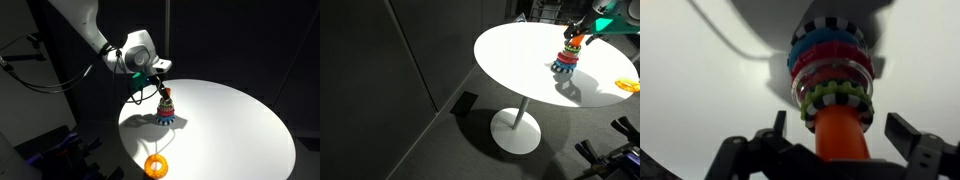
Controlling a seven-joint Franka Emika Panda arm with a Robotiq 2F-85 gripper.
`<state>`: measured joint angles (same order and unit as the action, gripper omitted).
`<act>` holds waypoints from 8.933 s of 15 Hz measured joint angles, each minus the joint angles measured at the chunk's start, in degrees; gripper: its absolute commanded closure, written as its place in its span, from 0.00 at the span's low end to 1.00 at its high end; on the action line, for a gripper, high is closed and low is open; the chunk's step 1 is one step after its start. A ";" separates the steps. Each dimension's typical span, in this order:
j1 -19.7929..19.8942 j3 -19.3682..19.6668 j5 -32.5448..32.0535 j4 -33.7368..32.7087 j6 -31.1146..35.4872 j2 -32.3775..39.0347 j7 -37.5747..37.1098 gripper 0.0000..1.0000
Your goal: Remove the green circle then put the orange circle on the orange object
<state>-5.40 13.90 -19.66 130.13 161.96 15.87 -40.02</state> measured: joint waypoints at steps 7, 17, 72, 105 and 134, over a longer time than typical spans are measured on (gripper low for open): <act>-0.41 0.00 0.00 1.50 0.00 0.00 0.00 0.44; -0.41 0.22 -0.28 1.66 -0.12 -3.17 0.00 0.62; 7.30 -5.74 -14.91 15.49 -3.77 -8.96 -3.39 0.00; 12.15 -2.54 5.64 12.40 -13.16 -5.62 23.37 0.00; 13.40 1.22 11.25 12.56 -4.79 2.34 24.72 0.00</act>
<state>8.00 15.12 -8.42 142.69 157.17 18.21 -15.31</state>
